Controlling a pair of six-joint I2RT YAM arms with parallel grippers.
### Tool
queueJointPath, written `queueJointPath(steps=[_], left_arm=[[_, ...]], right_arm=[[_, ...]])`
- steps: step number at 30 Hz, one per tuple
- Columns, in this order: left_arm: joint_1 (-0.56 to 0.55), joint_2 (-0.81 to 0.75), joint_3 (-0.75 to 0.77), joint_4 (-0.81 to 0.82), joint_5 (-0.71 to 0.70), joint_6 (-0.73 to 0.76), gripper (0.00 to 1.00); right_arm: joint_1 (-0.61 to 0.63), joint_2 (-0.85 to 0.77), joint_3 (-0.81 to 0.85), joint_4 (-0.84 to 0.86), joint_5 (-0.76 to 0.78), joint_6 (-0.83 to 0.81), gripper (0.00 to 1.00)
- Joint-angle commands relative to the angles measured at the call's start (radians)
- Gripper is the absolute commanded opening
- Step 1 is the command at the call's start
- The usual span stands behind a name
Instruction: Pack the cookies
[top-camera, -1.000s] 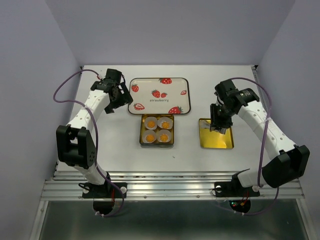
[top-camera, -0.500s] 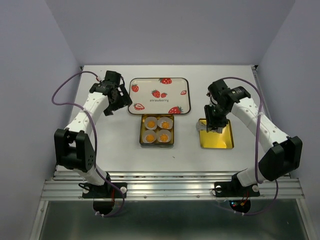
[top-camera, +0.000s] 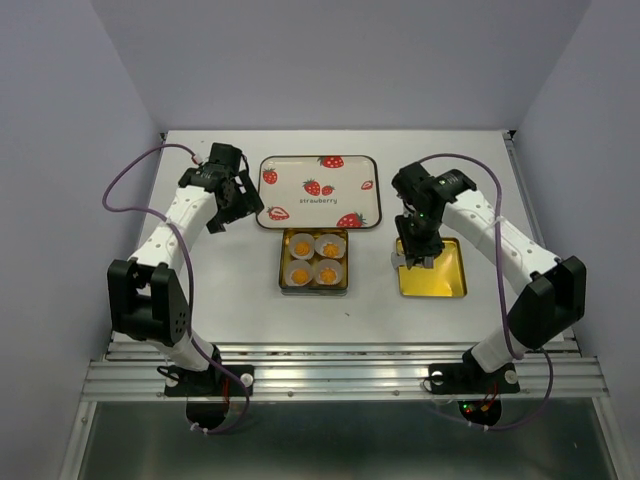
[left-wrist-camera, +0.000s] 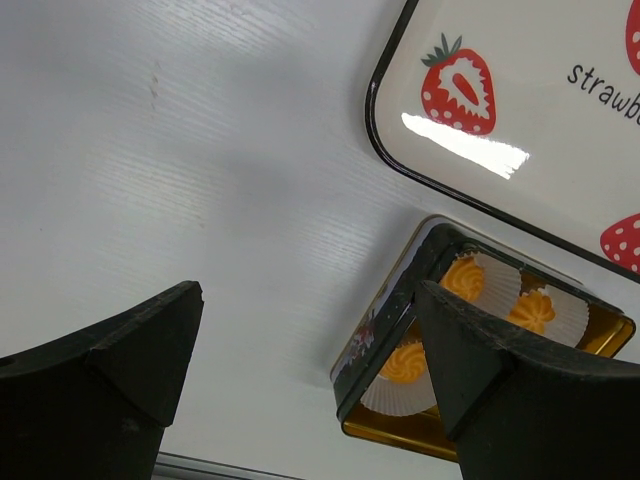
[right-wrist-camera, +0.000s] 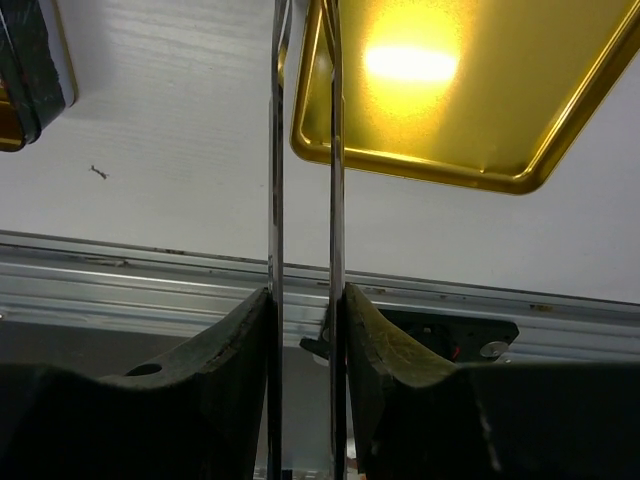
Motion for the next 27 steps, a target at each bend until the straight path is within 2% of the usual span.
queueJointPath(steps=[1, 6, 11, 16, 20, 27], left_arm=[[-0.002, -0.057, -0.019, -0.003, -0.022, 0.004, 0.99], [-0.002, -0.07, -0.021, -0.006, -0.03, 0.007, 0.99], [-0.001, -0.084, -0.018, -0.011, -0.043, 0.012, 0.99], [-0.002, -0.093, -0.011, -0.014, -0.048, 0.013, 0.99], [-0.002, -0.099, 0.01, -0.023, -0.047, 0.01, 0.99], [-0.002, -0.1, 0.036, -0.034, -0.047, 0.01, 0.99]], right_arm=[[0.048, 0.026, 0.081, -0.045, 0.059, 0.056, 0.38], [0.075, 0.049, 0.127, -0.068, 0.111, 0.153, 0.31], [0.075, 0.049, 0.116, -0.067, 0.087, 0.245, 0.21], [0.075, 0.055, 0.176, -0.067, 0.125, 0.251, 0.01], [0.075, 0.069, 0.286, -0.035, 0.05, 0.263, 0.01], [0.075, 0.018, 0.377, 0.091, 0.047, 0.219, 0.01]])
